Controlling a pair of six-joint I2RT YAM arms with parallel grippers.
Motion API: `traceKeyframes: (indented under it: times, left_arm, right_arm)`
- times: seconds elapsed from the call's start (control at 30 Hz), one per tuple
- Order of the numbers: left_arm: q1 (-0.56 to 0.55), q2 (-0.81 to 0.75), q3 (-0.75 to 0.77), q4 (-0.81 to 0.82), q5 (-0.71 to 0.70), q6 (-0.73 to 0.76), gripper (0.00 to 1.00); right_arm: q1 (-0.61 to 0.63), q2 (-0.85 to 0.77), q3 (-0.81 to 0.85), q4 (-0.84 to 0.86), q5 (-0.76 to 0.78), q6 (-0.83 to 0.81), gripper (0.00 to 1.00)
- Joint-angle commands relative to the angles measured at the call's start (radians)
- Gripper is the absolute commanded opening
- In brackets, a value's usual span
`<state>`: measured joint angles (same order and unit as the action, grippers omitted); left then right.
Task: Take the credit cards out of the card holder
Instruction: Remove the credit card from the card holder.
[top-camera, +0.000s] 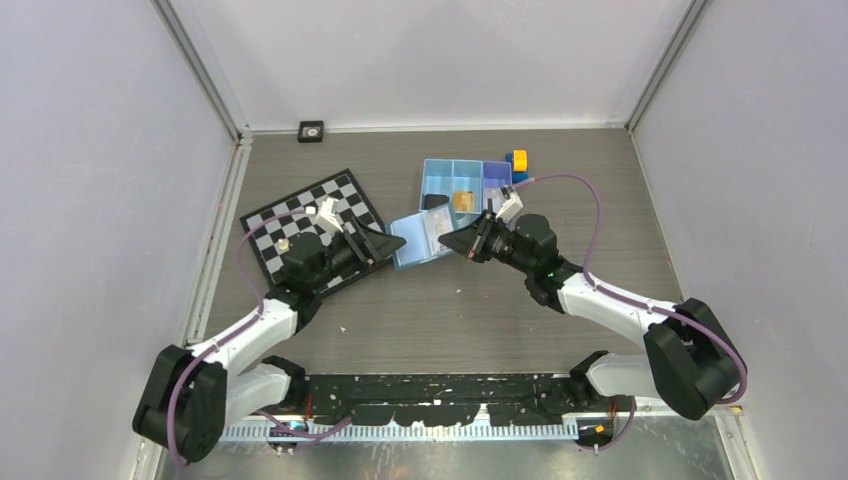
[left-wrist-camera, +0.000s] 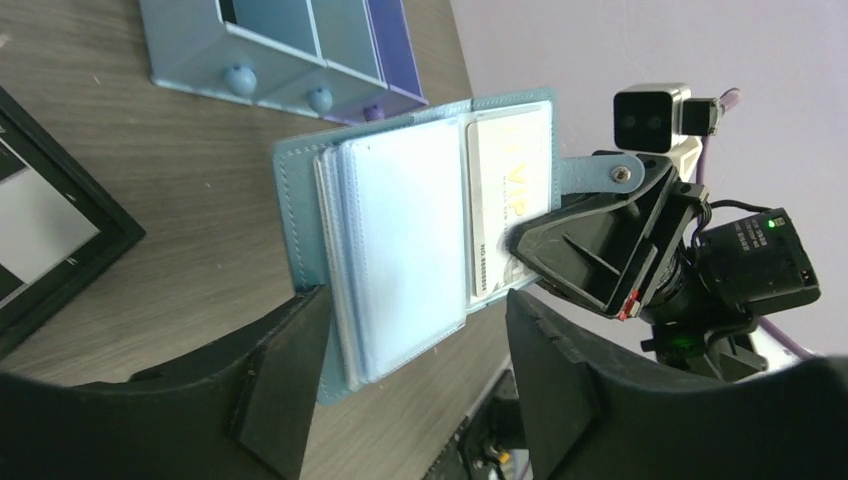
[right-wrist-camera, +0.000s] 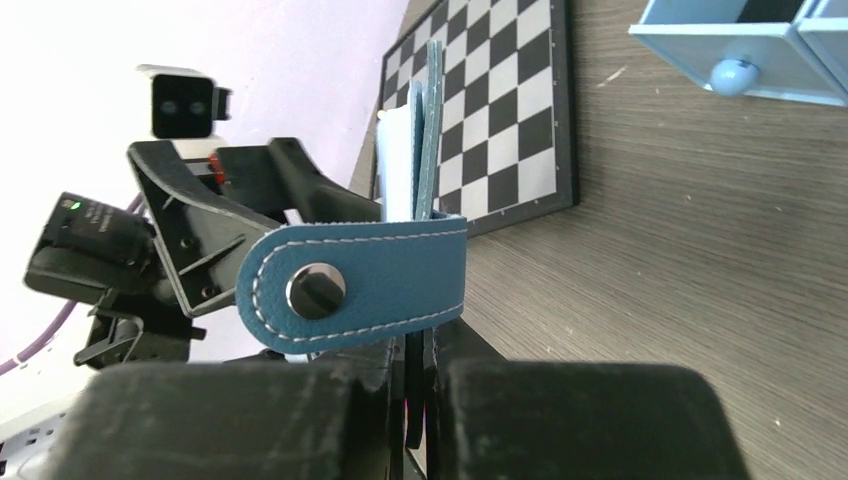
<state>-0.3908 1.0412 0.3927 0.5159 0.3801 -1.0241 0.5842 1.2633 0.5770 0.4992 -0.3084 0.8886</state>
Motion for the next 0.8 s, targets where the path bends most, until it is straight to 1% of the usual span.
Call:
traceKeyframes:
  times: [0.0,0.1,0.2,0.3,0.37,0.47,0.5,0.53,0.6,0.67,0.77]
  left_arm:
    - [-0.003,0.047,0.056,0.102,0.075,-0.035,0.71]
    - [-0.003,0.069,0.066,0.065,0.065,-0.029,0.78]
    - [-0.004,0.098,0.068,0.093,0.089,-0.048,0.8]
    - [-0.003,0.119,0.067,0.097,0.083,-0.058,0.83]
    - [-0.003,0.117,0.073,0.042,0.053,-0.051,0.86]
    - [-0.003,0.091,0.097,-0.121,-0.03,-0.015,0.88]
    - [-0.003,0.081,0.101,-0.15,-0.044,-0.008,0.89]
    - [-0.004,0.073,0.097,-0.138,-0.04,-0.004,0.89]
    - [-0.003,0.071,0.079,-0.065,-0.006,-0.022,0.9]
    - [-0.007,0.086,0.056,0.09,0.053,-0.053,0.9]
    - [-0.022,0.129,0.062,0.212,0.128,-0.08,0.9]
  right_arm:
    - [-0.004,-0.029,-0.011,0.136,-0.022,0.007,0.0]
    - [-0.004,-0.044,-0.027,0.154,-0.007,0.015,0.0]
    - [-0.005,-0.042,-0.035,0.181,-0.015,0.03,0.01]
    - [-0.006,-0.042,-0.037,0.19,-0.016,0.035,0.0]
    - [-0.01,-0.05,-0.04,0.177,-0.001,0.032,0.0]
    - [-0.01,-0.08,-0.043,0.132,0.042,0.017,0.0]
    - [-0.01,-0.088,-0.045,0.126,0.053,0.014,0.0]
    - [-0.011,-0.093,-0.05,0.127,0.058,0.013,0.0]
    - [-0.011,-0.093,-0.051,0.136,0.053,0.016,0.0]
    - [-0.011,-0.071,-0.045,0.158,0.024,0.027,0.0]
    - [-0.011,-0.014,-0.034,0.23,-0.047,0.061,0.0]
